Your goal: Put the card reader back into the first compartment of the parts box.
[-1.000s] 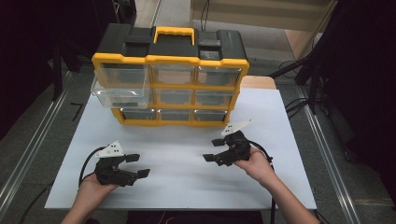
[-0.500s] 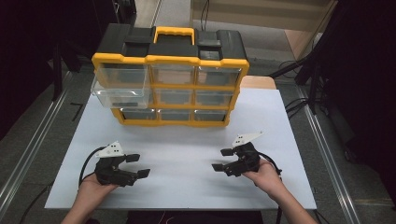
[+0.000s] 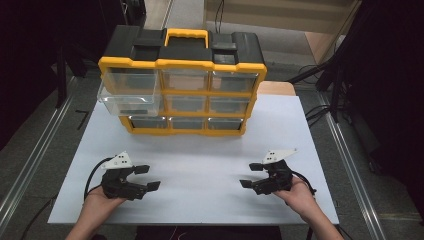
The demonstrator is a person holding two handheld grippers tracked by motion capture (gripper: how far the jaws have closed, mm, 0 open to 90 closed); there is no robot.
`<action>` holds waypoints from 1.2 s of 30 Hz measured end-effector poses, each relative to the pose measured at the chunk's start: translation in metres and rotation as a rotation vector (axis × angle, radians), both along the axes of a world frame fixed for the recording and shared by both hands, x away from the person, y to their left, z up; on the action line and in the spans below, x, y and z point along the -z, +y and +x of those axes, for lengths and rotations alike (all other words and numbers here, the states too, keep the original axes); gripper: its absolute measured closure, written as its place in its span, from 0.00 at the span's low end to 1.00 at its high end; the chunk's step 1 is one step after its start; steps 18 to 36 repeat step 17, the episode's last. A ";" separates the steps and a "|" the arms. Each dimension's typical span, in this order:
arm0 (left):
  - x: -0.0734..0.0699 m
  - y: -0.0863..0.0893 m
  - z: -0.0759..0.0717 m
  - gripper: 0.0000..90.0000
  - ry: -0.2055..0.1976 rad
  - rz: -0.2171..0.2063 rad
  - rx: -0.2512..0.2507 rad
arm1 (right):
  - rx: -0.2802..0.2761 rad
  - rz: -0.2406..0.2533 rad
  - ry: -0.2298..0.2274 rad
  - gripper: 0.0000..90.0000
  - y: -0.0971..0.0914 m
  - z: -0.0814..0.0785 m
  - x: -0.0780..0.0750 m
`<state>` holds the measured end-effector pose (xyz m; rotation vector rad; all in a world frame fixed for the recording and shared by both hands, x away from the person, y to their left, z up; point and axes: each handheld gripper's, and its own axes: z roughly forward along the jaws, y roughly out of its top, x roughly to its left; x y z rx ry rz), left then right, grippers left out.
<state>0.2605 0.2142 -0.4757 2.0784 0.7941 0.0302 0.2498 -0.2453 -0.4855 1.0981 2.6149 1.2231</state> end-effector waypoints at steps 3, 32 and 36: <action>0.000 0.000 0.000 0.28 -0.001 -0.001 -0.001 | 0.008 0.003 -0.004 0.26 -0.006 -0.002 0.002; 0.001 0.000 0.001 0.28 0.014 0.005 -0.004 | 0.038 0.008 0.010 0.26 -0.022 -0.008 0.006; 0.001 0.000 0.001 0.28 0.014 0.005 -0.004 | 0.038 0.008 0.010 0.26 -0.022 -0.008 0.006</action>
